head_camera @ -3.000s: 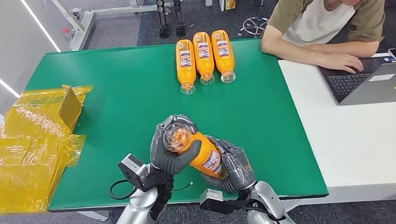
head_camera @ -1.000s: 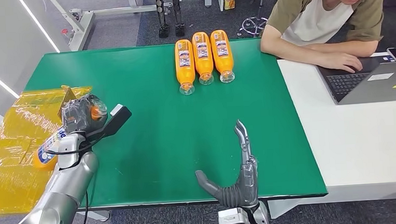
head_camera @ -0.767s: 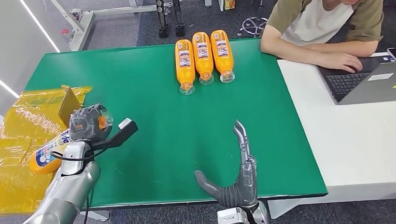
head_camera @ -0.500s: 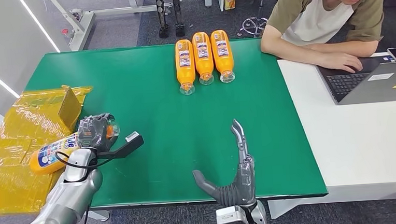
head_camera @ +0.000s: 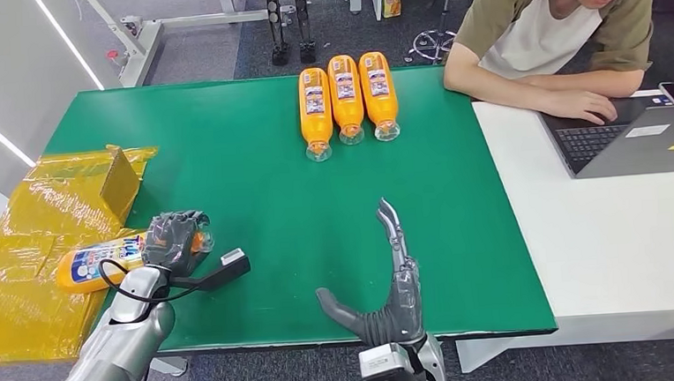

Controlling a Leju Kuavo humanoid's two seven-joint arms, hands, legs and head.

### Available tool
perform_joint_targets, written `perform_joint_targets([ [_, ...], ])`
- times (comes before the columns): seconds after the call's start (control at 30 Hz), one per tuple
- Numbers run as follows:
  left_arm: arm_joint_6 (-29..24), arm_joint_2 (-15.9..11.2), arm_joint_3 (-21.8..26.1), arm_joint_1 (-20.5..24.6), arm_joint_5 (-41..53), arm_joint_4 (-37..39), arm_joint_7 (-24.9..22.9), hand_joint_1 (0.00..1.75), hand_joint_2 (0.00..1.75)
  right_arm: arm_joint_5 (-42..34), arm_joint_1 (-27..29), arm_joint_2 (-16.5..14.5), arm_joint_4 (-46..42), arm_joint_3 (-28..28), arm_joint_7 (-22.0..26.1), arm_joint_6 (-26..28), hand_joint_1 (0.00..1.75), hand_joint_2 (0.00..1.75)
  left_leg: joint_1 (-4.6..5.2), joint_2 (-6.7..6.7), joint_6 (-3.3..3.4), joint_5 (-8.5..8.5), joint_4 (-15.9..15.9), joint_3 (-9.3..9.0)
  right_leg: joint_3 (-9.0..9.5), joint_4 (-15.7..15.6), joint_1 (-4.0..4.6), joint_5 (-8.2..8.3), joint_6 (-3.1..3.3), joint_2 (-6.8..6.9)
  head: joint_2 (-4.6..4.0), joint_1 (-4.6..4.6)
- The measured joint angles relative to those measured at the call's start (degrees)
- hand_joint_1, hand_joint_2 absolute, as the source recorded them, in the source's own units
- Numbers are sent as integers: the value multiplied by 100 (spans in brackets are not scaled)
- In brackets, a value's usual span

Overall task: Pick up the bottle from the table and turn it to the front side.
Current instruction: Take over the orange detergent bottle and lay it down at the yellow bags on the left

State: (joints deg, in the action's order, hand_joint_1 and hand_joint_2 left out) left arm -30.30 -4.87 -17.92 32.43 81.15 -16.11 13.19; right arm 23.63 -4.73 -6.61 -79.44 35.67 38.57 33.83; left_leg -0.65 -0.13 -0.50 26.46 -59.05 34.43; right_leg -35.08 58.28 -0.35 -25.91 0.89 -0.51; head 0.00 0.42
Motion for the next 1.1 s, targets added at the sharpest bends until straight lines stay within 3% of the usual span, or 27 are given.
perform_joint_targets([
  [0.07,55,0,0,-3,-11,0,5,175,175,-7,-30,-2,33,9,1,-11,0,175,0,0,-1,0,0,-1,1,1,0,0,0,0,0,0],
  [0.1,92,0,0,-5,-20,1,1,138,175,-10,-40,-3,48,12,1,-15,0,175,0,0,-1,-1,0,-1,1,1,0,0,0,0,0,0],
  [0.2,337,3,1,-14,-100,3,-71,7,175,-20,-58,-3,86,15,3,-15,0,175,0,-1,-1,-1,0,-3,2,2,0,0,0,0,0,0],
  [0.23,455,9,4,-27,-150,6,-104,0,175,-22,-60,-3,91,16,3,-13,0,175,0,0,-1,-1,0,-3,2,2,0,0,0,0,0,0],
  [0.47,1444,96,259,-16,-594,26,-114,0,175,-38,-59,-14,93,20,-8,34,0,175,0,-4,-1,0,2,-12,9,2,0,-1,2,2,0,1],
  [0.93,3499,85,1102,261,-1470,26,577,0,175,123,-58,-36,86,7,-134,-17,0,175,19,-6,-5,1,43,-108,88,3,-20,-15,18,10,0,-1],
  [1.1,3968,20,1335,397,-1609,26,762,0,175,116,-59,-46,102,-3,-112,-51,0,175,22,-13,-20,-9,53,-121,93,8,-23,-16,21,16,0,-2],
])
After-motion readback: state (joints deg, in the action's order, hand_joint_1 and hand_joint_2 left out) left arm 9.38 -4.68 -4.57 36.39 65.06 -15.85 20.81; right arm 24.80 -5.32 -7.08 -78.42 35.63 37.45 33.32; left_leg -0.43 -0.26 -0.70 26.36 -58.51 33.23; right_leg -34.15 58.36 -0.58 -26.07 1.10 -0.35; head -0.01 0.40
